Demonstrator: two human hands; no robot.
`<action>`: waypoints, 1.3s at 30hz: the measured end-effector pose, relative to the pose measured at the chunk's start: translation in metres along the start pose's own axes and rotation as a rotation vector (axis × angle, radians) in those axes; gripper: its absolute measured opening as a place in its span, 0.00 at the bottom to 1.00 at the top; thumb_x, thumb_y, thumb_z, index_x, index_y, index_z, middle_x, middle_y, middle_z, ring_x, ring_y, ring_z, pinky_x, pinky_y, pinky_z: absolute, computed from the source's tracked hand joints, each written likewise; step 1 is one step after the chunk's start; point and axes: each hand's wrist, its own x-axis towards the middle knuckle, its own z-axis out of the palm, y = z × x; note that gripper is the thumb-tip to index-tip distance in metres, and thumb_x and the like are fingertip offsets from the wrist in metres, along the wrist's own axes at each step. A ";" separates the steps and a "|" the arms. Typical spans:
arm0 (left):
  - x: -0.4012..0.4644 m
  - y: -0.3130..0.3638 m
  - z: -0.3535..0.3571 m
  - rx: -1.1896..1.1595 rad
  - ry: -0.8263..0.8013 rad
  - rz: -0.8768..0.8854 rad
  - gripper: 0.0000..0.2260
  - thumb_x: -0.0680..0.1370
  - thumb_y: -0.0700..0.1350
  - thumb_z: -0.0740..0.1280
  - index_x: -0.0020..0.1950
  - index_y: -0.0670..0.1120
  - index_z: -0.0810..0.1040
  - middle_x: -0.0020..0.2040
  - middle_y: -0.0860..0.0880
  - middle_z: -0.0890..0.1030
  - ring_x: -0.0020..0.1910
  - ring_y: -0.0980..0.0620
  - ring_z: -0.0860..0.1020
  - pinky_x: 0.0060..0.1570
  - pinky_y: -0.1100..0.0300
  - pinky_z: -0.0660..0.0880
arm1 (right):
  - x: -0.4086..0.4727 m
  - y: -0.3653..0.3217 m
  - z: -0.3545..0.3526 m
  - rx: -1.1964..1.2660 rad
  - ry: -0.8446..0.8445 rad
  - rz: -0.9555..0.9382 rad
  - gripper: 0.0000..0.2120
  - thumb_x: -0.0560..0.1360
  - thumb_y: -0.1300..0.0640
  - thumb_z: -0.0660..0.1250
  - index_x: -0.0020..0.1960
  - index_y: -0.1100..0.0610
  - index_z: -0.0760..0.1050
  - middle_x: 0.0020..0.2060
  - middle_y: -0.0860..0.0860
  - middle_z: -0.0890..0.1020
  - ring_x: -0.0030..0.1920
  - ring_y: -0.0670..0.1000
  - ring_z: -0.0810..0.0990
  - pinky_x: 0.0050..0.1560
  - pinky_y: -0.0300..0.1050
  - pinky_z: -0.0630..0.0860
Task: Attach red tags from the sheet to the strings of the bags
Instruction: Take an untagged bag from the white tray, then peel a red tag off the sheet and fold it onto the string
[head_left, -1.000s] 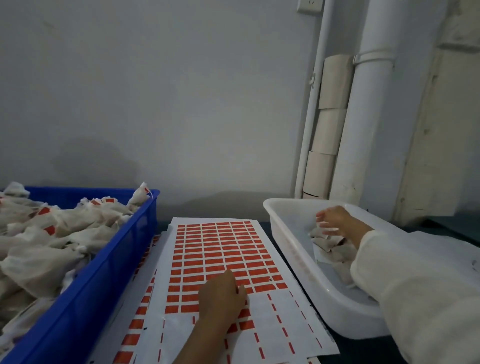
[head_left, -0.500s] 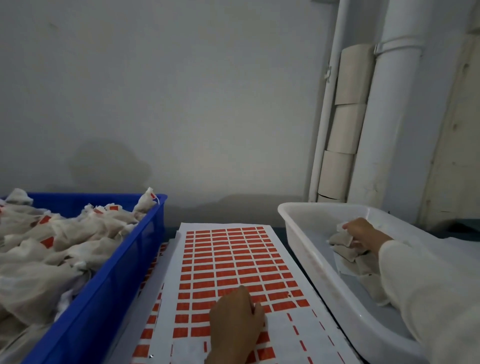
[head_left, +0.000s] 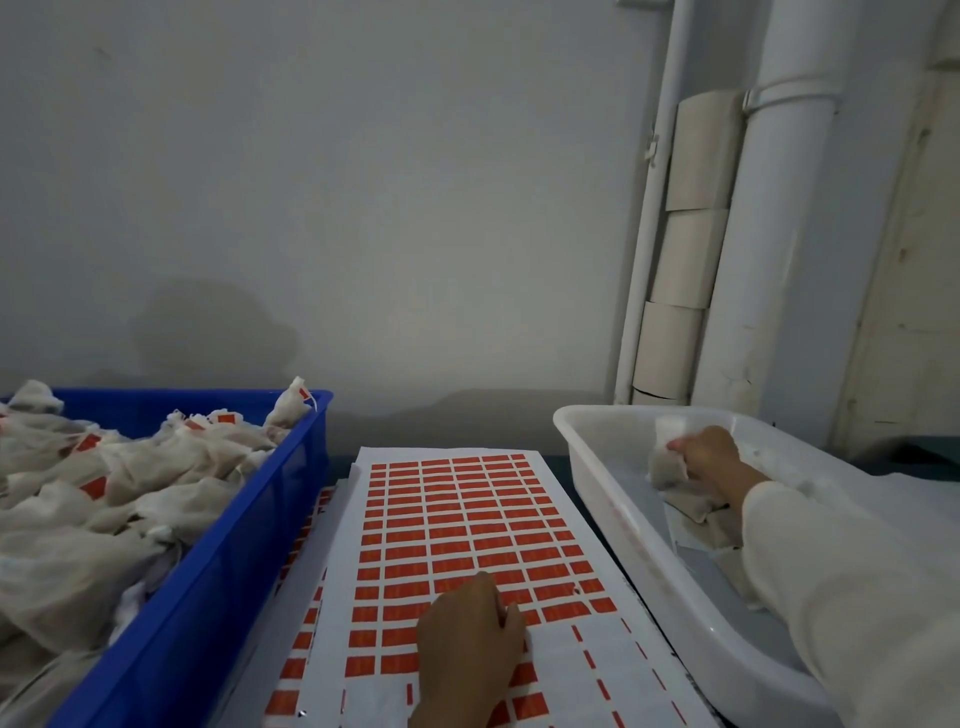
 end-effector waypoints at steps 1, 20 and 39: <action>0.000 0.000 0.000 0.003 -0.001 0.000 0.08 0.76 0.59 0.60 0.45 0.57 0.70 0.39 0.62 0.73 0.35 0.60 0.73 0.49 0.71 0.69 | -0.002 -0.005 -0.003 0.006 0.047 -0.035 0.14 0.71 0.59 0.71 0.50 0.69 0.75 0.51 0.65 0.80 0.48 0.62 0.78 0.54 0.51 0.74; 0.000 0.020 -0.046 -0.658 0.203 -0.068 0.06 0.78 0.50 0.62 0.42 0.52 0.74 0.40 0.53 0.80 0.36 0.55 0.78 0.34 0.69 0.72 | -0.263 -0.057 -0.045 0.624 -0.180 -0.412 0.06 0.75 0.59 0.65 0.50 0.50 0.76 0.44 0.42 0.79 0.45 0.44 0.78 0.48 0.39 0.76; -0.033 -0.026 -0.079 -0.693 0.022 -0.098 0.04 0.76 0.44 0.66 0.46 0.44 0.78 0.44 0.49 0.81 0.43 0.51 0.79 0.39 0.69 0.73 | -0.326 -0.006 0.033 0.504 -0.534 -0.076 0.09 0.77 0.59 0.62 0.56 0.53 0.74 0.56 0.51 0.77 0.54 0.54 0.77 0.55 0.51 0.78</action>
